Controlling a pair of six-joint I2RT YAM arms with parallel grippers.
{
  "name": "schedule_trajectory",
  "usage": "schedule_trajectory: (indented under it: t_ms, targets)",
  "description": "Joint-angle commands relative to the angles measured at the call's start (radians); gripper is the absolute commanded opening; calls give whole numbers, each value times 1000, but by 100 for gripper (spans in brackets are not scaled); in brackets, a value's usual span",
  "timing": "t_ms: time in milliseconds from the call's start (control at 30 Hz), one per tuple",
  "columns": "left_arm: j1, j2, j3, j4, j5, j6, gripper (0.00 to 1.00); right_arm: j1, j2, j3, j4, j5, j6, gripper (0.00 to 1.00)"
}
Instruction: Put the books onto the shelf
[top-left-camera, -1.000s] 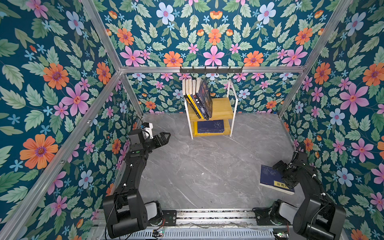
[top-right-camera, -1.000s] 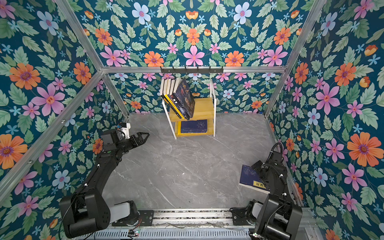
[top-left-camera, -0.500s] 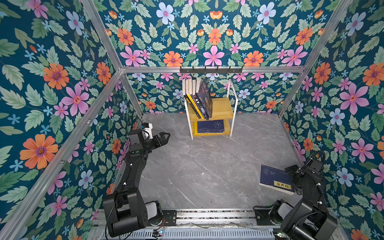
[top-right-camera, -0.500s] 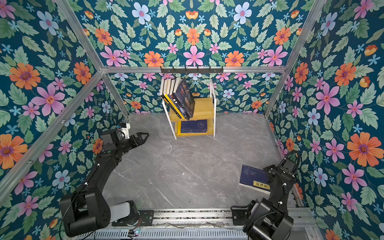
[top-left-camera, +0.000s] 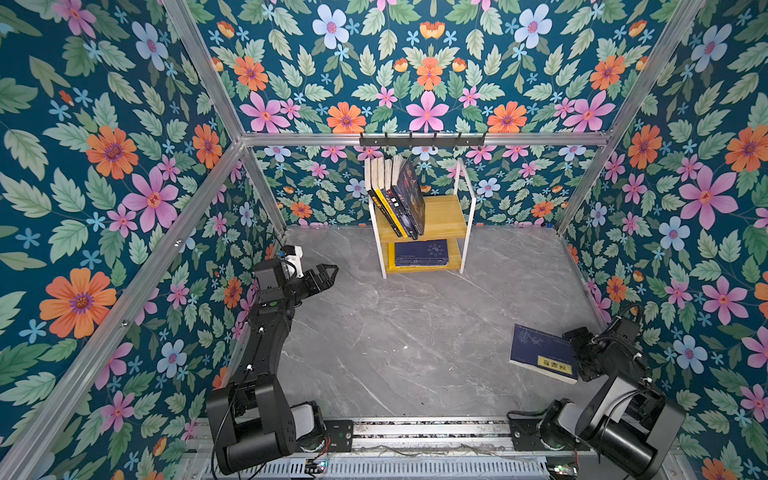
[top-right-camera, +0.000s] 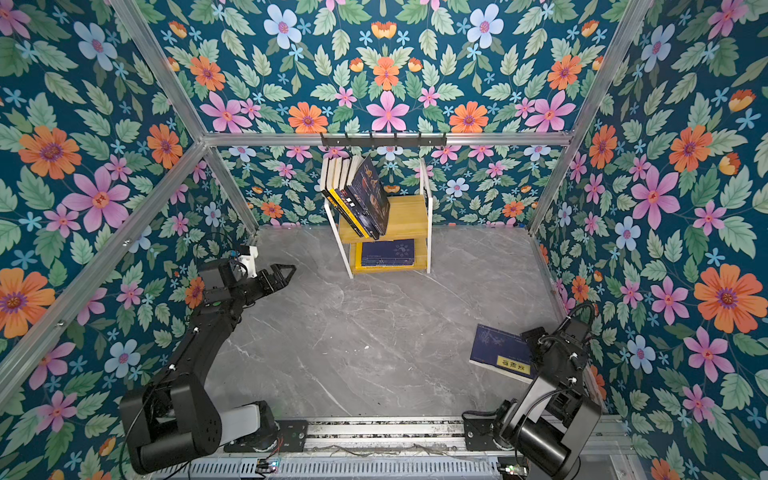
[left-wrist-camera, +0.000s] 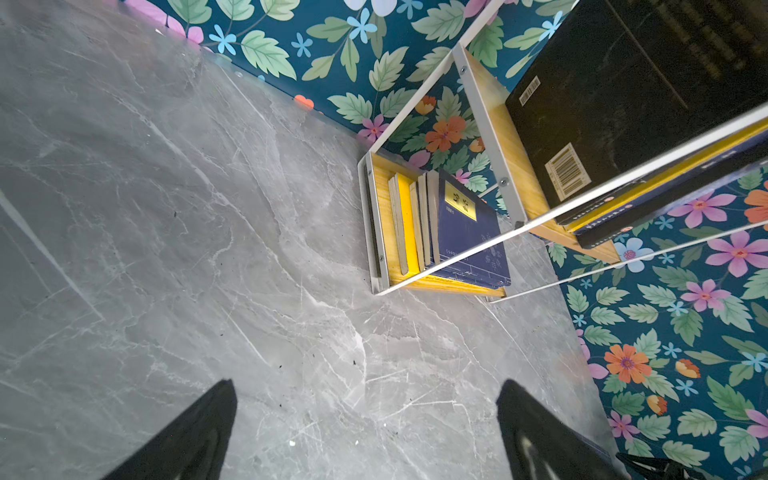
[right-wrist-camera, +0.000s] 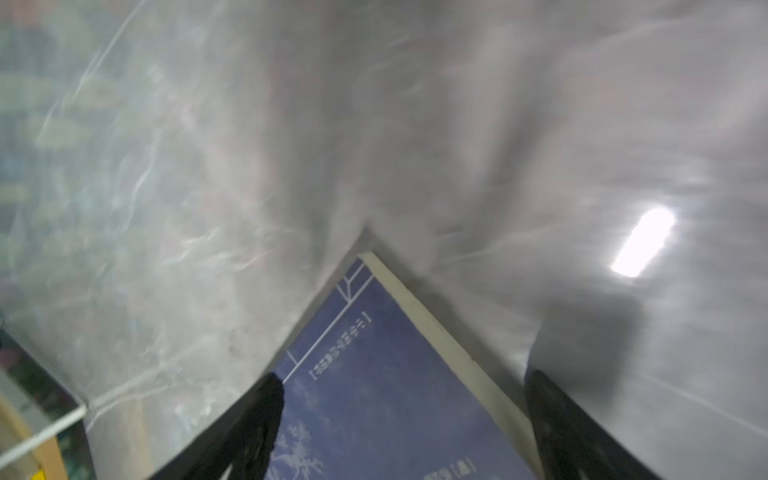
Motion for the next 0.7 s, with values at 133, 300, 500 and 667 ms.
schedule_trajectory:
  t_ms: [133, 300, 500, 667]
  targets:
    - [1, -13, -1, 40, 11, -15, 100, 268, 88, 48, 53, -54, 90, 91]
    - [1, -28, -3, 38, 14, -14, 100, 514, 238, 131, 154, 8, 163, 91]
    - [0, -33, 5, 33, 25, 2, 100, 741, 524, 396, 127, 18, 140, 91]
    - [-45, -29, 22, 0, 46, 80, 100, 764, 541, 472, 86, 31, 140, 92]
